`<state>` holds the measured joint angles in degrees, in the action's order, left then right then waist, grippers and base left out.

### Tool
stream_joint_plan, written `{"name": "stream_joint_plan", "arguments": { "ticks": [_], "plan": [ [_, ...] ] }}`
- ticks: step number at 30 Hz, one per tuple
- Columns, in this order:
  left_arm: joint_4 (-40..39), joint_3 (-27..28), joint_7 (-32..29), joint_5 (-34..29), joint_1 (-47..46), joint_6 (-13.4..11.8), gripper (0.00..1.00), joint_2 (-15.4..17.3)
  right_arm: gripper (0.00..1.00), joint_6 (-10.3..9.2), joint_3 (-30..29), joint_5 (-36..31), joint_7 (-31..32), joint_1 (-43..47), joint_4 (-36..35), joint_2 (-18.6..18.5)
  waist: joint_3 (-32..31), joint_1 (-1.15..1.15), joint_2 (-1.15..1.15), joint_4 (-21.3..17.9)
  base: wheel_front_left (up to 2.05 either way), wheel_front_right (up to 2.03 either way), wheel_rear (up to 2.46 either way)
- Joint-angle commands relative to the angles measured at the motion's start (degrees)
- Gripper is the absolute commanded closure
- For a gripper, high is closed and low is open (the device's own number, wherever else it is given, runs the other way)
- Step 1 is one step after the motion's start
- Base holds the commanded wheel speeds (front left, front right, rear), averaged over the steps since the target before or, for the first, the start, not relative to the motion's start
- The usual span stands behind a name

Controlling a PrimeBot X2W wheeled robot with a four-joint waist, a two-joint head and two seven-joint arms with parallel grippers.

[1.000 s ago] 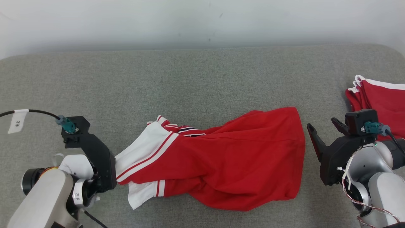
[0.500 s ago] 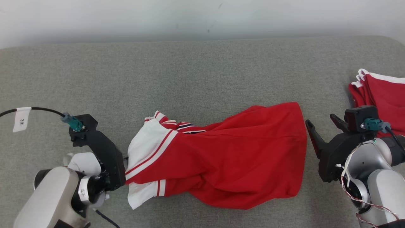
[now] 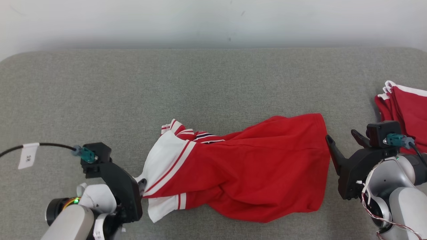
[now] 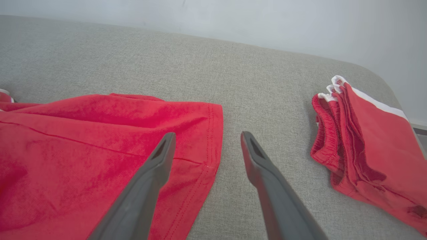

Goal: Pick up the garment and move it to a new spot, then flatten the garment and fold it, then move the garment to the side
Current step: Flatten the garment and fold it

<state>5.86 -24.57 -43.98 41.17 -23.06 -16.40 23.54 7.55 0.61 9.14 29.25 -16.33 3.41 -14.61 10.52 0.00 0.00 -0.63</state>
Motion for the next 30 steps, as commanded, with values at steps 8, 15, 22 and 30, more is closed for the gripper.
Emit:
{"name": "stream_joint_plan", "arguments": {
  "ticks": [8, 15, 22, 30],
  "plan": [
    [0.0, -1.3, 2.5, -0.6, 3.0, 0.4, 0.0, -1.5, 0.0, -0.1, 0.5, -0.3, 0.3, 1.2, -0.3, 0.9, -0.7, 0.0, 0.0, 0.2, 0.0, 0.0, 0.0],
    [1.4, -1.8, 3.8, 0.4, 4.1, 1.7, 1.0, -2.2, 0.0, -0.1, 0.8, 0.4, 0.2, 1.9, 0.0, 0.9, -1.6, 0.0, 0.0, -0.1, 0.0, 0.0, 0.0],
    [3.3, 1.9, 17.3, -3.3, 1.7, 1.5, 1.0, -2.6, 0.0, -0.1, 0.5, 0.2, 0.1, 2.5, 0.4, 1.3, -3.1, 0.0, 0.0, 0.1, 0.0, 0.0, 0.0],
    [7.4, 0.7, 13.5, -1.4, 3.5, 1.7, 0.29, -2.5, 0.0, -0.11, 0.9, 0.3, 0.1, 3.4, 0.7, 2.0, -4.2, 0.0, 0.0, 0.2, 0.0, 0.0, 0.0]
  ]
}}
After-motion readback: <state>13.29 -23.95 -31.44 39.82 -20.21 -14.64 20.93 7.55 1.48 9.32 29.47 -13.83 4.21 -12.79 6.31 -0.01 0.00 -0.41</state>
